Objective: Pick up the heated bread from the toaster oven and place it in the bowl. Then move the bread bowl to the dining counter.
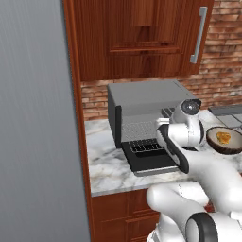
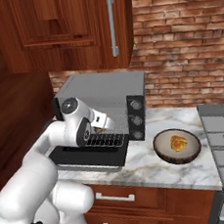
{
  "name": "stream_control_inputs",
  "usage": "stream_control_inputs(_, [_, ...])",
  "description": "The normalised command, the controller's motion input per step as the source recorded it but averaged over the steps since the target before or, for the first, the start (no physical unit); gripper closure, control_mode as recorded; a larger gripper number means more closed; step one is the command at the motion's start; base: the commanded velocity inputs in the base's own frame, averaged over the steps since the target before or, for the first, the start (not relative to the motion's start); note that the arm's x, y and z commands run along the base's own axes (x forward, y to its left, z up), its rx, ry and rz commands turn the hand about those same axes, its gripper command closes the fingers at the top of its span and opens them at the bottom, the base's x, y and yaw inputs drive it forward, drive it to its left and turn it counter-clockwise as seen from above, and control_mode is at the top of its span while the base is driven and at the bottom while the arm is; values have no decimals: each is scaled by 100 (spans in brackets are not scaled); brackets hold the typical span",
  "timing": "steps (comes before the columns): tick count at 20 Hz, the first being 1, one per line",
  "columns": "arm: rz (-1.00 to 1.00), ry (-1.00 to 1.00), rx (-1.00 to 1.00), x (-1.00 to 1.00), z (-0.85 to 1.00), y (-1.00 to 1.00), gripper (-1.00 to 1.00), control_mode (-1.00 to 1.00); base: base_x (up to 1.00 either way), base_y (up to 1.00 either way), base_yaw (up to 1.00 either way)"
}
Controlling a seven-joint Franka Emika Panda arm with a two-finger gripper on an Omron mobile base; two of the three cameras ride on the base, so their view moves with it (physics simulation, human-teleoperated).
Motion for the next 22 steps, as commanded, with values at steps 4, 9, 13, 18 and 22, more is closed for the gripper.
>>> stream_control_inputs(4, [0, 1, 0, 34, -28, 0, -100, -100, 0, 0, 0])
stream_control_inputs(9, [0, 2, 0, 36, -14, 0, -100, -100, 0, 0, 0])
stream_control_inputs(13, [0, 3, 0, 15, -20, 0, -100, -100, 0, 0, 0])
stream_control_inputs(18, [0, 0, 0, 0, -41, 0, 100, -100, 0, 0, 0])
stream_control_inputs(22, [0, 0, 0, -8, -3, 0, 100, -100, 0, 0, 0])
